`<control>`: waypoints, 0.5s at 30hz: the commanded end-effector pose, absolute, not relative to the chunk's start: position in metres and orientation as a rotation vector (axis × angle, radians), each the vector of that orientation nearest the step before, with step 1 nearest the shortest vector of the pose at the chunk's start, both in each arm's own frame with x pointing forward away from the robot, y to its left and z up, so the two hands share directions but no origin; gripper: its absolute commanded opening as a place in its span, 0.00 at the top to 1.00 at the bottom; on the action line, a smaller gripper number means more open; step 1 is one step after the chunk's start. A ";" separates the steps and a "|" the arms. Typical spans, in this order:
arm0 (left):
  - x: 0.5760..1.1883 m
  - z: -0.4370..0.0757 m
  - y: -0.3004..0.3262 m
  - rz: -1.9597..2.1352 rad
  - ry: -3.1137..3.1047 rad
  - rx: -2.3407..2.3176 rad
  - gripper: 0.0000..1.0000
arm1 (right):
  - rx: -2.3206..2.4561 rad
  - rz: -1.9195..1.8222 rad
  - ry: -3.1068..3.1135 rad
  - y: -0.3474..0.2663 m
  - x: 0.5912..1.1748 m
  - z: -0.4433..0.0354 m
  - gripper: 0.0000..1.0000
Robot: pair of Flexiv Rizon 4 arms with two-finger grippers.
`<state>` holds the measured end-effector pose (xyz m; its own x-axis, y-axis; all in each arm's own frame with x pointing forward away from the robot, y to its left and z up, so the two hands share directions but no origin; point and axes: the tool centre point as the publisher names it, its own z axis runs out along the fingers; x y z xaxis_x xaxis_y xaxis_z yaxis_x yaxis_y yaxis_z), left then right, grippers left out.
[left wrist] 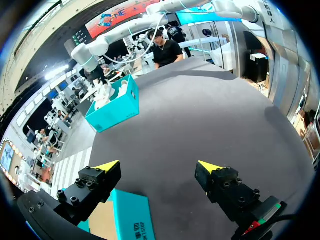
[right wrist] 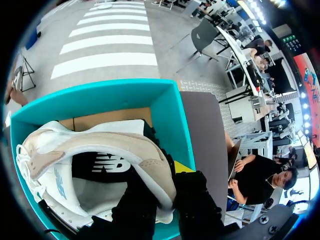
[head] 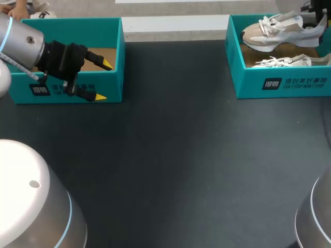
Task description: Take the shoe out of the shoebox, open the shoe tongue, remove and reinsert the insole, then place the shoe into the shoebox
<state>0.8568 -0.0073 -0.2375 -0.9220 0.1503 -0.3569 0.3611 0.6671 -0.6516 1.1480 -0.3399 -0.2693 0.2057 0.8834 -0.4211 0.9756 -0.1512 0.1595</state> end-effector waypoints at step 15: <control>0.857 -0.237 -0.007 -1.104 2.613 0.411 0.00 | 2.091 -0.379 1.765 -0.341 1.160 -0.313 1.00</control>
<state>0.8568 -0.0073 -0.2375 -0.9220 0.1503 -0.3569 0.3610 0.6671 -0.6516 1.1547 -0.3397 -0.3073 0.1761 0.8816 -0.4378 0.9835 -0.1392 0.1153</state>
